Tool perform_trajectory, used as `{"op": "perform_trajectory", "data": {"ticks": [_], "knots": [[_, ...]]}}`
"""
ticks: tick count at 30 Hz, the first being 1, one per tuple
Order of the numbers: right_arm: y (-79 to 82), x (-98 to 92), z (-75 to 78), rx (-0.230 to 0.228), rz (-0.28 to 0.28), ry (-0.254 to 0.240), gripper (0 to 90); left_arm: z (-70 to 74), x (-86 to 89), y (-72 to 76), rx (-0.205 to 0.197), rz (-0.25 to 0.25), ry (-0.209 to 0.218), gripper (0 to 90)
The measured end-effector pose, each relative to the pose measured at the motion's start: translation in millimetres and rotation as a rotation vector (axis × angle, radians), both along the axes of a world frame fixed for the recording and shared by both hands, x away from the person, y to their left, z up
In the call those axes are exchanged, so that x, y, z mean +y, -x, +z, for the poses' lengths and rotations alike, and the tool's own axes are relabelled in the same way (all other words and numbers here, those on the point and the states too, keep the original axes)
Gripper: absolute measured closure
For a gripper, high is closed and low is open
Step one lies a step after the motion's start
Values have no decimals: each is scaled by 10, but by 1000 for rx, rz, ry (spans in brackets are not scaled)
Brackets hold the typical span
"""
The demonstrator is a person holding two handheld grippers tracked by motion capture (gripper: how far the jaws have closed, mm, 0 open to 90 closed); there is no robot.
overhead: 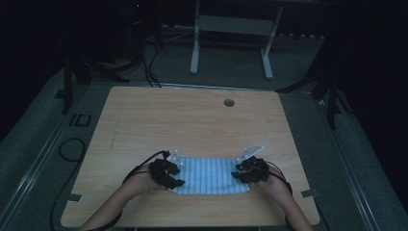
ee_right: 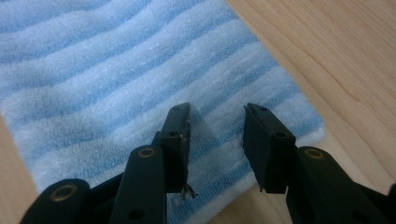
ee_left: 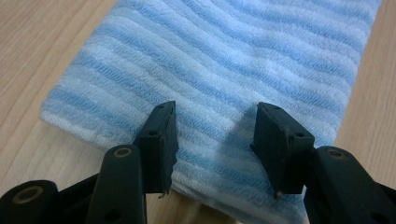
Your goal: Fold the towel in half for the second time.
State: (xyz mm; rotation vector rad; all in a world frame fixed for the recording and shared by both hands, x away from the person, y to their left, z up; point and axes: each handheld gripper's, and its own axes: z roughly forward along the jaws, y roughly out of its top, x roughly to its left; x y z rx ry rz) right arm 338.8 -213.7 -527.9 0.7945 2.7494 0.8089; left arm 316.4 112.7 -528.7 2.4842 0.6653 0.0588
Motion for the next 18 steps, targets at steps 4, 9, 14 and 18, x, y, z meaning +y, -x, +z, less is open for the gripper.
{"op": "perform_trajectory", "data": {"ticks": [4, 9, 14, 18], "knots": [[-152, -73, -36, 6, -11, -35, 594, -24, -1, -88, -6, 25, 24, 494], [-324, -79, -28, -8, -22, -11, 586, -31, -44, -216, -6, 33, 28, 493], [-492, -61, -12, -15, -33, 16, 571, -19, -83, -345, -14, 47, 9, 493], [-607, -57, -22, -7, -49, -2, 571, -18, -74, -466, -24, 61, -3, 493]]}}
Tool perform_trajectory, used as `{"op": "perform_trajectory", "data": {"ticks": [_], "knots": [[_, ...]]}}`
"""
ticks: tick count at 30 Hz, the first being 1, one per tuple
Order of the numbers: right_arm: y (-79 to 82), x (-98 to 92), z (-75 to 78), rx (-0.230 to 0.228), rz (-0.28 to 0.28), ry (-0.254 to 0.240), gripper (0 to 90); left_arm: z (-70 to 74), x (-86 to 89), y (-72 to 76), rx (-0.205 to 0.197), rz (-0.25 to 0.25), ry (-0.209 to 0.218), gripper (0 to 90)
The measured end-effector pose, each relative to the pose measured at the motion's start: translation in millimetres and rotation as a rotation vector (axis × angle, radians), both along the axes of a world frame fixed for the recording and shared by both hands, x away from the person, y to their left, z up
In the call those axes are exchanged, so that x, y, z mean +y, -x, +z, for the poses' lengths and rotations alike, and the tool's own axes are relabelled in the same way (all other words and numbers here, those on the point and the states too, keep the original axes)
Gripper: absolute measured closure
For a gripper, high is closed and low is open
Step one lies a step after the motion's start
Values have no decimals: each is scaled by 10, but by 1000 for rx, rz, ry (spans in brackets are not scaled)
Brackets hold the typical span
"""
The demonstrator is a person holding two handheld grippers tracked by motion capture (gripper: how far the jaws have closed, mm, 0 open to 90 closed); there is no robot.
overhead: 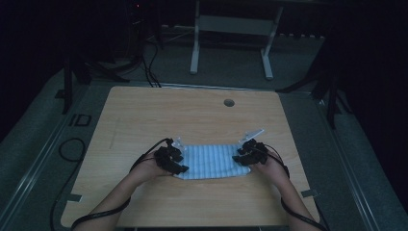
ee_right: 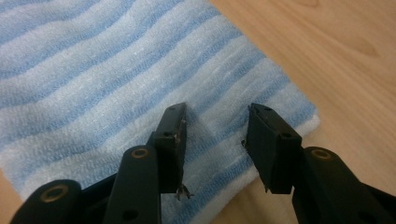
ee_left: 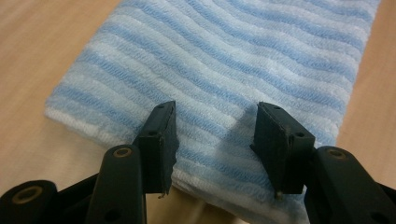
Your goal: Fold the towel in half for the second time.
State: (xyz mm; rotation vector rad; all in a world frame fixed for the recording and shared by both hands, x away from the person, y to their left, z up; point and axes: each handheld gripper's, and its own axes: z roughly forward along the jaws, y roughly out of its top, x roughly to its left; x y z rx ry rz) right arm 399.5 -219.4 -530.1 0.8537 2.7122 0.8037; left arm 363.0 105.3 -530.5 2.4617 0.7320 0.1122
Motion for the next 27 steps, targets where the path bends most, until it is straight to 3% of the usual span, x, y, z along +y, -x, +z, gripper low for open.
{"op": "perform_trajectory", "data": {"ticks": [7, 15, 18, 19, 20, 22, 25, 27], "knots": [[-146, 28, 4, 12, -11, -4, 568, -6, 6, -93, -9, 9, -4, 493], [-133, 71, 70, 4, -14, 4, 505, 40, -12, -78, -27, 7, -19, 487], [-106, 87, 112, -4, -10, -15, 470, 63, -3, -77, -43, 11, -3, 473], [-91, 94, 136, -10, -8, -30, 462, 86, 18, -85, -56, 23, 21, 473], [-69, 102, 183, -32, -13, -62, 417, 91, 22, -87, -57, 29, 29, 450], [-61, 103, 212, -30, -14, -88, 350, 116, 44, -108, -55, 58, 56, 387], [-37, 101, 241, -34, -2, -149, 162, 139, 46, -93, -107, 100, 91, 222], [-16, 107, 237, -47, -1, -167, 145, 129, 32, -89, -124, 141, 98, 147]]}}
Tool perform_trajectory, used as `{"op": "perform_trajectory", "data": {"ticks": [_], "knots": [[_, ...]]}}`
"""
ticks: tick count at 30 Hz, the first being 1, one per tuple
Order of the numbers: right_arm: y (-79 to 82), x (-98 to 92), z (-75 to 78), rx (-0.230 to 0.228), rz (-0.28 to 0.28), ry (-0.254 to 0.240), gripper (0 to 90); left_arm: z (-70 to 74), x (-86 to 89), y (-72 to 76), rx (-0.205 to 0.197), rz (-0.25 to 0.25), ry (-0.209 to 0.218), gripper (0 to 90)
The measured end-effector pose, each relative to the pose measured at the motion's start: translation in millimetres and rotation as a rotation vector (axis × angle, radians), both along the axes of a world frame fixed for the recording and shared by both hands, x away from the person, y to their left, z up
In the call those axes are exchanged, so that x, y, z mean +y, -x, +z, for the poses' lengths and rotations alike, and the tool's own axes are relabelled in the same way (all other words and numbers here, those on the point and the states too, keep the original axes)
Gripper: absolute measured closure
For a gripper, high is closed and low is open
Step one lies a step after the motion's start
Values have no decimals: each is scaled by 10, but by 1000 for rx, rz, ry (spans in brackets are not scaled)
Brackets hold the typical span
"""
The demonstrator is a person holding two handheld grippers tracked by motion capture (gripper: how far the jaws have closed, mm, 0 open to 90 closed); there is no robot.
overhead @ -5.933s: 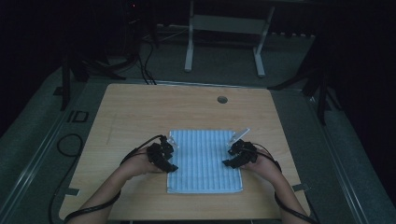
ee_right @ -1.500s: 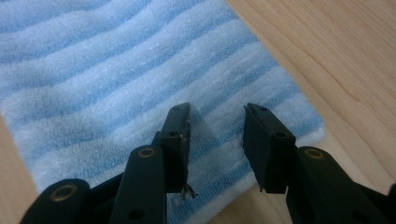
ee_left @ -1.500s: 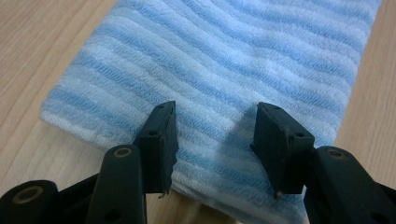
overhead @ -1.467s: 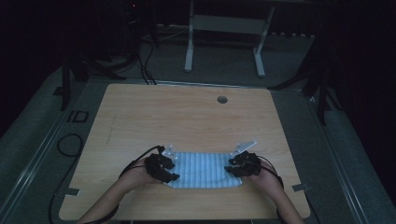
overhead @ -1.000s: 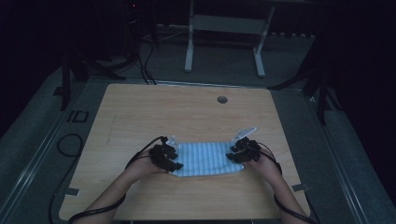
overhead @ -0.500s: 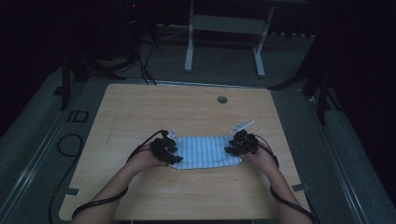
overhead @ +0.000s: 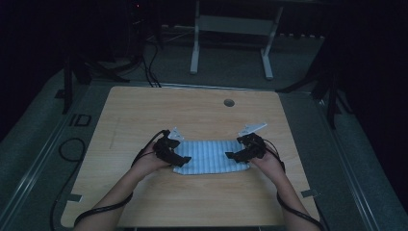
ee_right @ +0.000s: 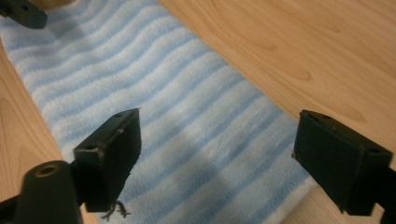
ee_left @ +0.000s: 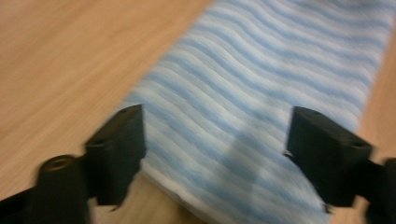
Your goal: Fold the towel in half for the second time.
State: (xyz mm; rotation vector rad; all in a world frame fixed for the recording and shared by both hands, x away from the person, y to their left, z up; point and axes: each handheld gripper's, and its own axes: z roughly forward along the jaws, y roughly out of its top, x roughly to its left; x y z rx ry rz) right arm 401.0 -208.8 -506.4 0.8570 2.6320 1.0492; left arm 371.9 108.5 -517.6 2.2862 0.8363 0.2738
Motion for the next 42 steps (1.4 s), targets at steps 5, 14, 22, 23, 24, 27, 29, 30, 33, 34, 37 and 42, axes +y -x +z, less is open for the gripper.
{"op": "perform_trajectory", "data": {"ticks": [5, 14, 22, 23, 24, 27, 29, 30, 33, 34, 37, 42], "knots": [[51, -25, -64, -65, -29, -14, 124, -35, 41, 59, -15, 31, 24, 26], [102, -295, -126, -100, -99, -52, 124, -71, 329, 186, -43, 95, 50, 26], [236, -611, -181, -109, -162, -78, 124, -146, 687, 351, -35, 158, 92, 26], [247, -648, -182, -109, -168, -86, 124, -158, 730, 370, -37, 162, 98, 27], [265, -697, -182, -111, -178, -95, 124, -171, 770, 386, -35, 168, 103, 26], [301, -811, -193, -118, -208, -111, 124, -196, 841, 416, -22, 175, 108, 26], [349, -970, -214, -133, -259, -113, 123, -225, 948, 479, -25, 202, 122, 27], [362, -1026, -220, -138, -274, -118, 123, -234, 977, 500, -33, 211, 127, 26], [399, -1179, -238, -143, -318, -118, 123, -262, 1073, 538, -43, 243, 134, 26], [411, -1224, -245, -135, -329, -119, 123, -273, 1102, 551, -43, 252, 141, 27], [437, -1333, -288, -118, -387, -73, 127, -295, 1182, 579, -10, 281, 121, 26], [508, -1494, -360, -123, -441, -81, 127, -317, 1336, 642, -20, 321, 143, 27]]}}
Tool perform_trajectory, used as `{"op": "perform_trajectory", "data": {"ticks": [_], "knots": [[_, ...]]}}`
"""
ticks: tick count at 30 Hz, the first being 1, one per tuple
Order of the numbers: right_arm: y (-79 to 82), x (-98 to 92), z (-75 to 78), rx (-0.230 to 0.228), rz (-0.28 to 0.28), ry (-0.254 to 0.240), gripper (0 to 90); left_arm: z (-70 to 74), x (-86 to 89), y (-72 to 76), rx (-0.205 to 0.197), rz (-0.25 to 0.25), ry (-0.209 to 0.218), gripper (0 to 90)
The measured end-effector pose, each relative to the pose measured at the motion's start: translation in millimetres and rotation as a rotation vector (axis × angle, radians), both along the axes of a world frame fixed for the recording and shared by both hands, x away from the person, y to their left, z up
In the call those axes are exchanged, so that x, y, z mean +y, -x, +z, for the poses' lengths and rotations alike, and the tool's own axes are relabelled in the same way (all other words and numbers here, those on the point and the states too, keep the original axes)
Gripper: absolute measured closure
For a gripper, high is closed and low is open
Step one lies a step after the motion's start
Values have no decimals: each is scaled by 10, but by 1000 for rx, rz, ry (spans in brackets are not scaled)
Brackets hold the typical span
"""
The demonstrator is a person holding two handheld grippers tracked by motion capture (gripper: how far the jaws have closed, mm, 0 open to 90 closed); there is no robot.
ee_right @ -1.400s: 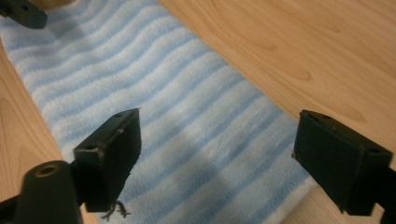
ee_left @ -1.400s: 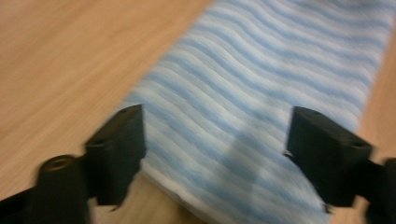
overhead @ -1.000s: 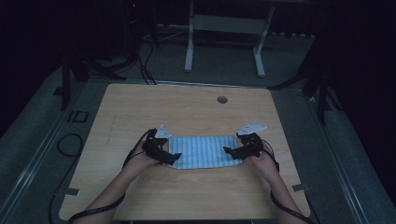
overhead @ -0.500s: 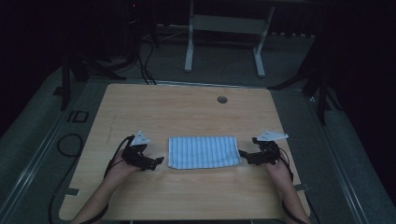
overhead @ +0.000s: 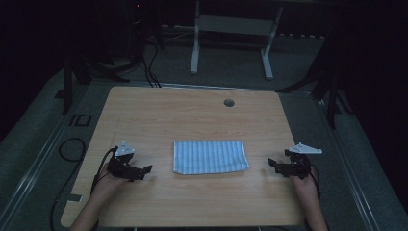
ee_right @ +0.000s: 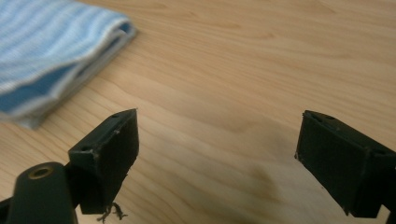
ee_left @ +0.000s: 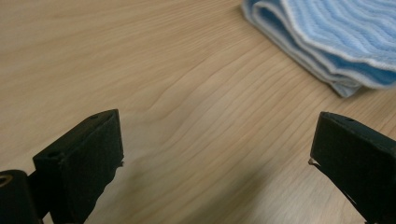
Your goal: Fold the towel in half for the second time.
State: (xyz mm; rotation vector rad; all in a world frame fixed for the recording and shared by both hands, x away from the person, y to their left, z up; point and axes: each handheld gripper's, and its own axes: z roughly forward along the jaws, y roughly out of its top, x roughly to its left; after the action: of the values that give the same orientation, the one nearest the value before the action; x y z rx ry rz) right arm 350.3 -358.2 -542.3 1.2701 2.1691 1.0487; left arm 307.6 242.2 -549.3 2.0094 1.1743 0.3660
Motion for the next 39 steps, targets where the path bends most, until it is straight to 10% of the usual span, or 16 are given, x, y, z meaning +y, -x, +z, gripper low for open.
{"op": "perform_trajectory", "data": {"ticks": [14, 39], "knots": [[212, -234, -52, -58, -94, -63, 133, -40, 330, 216, -31, 105, 44, 26], [324, -376, -93, -98, -265, -58, 129, -88, 431, 333, -97, 213, 59, 27]]}}
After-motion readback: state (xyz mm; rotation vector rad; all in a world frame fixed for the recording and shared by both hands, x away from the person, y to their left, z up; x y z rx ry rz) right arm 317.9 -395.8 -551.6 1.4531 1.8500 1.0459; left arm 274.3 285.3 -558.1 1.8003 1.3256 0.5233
